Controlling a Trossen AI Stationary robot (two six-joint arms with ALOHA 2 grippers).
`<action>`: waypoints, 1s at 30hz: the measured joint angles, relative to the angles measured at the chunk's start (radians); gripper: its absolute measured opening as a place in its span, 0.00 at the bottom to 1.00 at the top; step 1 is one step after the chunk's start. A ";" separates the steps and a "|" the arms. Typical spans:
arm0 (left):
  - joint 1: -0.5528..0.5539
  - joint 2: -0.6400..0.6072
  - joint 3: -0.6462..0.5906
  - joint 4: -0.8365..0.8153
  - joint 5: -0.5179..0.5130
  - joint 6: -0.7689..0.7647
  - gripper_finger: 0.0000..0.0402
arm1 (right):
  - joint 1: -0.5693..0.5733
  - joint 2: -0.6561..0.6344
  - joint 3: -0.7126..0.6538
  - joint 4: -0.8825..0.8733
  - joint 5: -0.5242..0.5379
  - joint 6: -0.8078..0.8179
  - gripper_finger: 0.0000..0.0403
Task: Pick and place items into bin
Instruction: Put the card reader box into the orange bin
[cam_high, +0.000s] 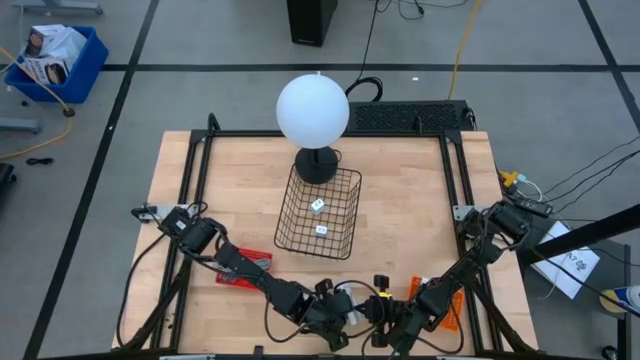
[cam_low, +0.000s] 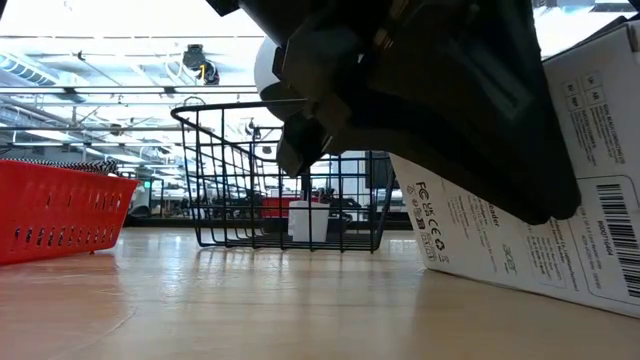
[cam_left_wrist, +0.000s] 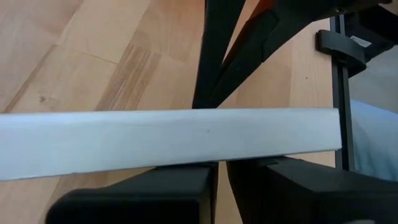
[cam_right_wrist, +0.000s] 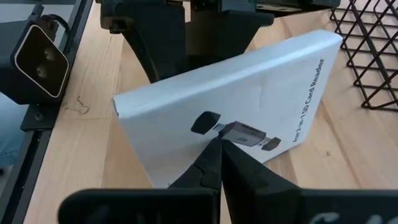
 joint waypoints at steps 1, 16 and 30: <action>0.001 0.000 0.000 0.000 -0.001 0.000 0.10 | 0.000 0.000 0.000 0.000 0.000 0.000 0.00; 0.011 0.000 0.000 0.035 -0.016 0.022 0.10 | 0.019 -0.011 -0.001 -0.076 -0.053 0.075 0.00; 0.013 -0.001 0.000 0.016 -0.020 0.000 0.10 | 0.022 -0.015 0.000 -0.043 -0.017 0.044 0.00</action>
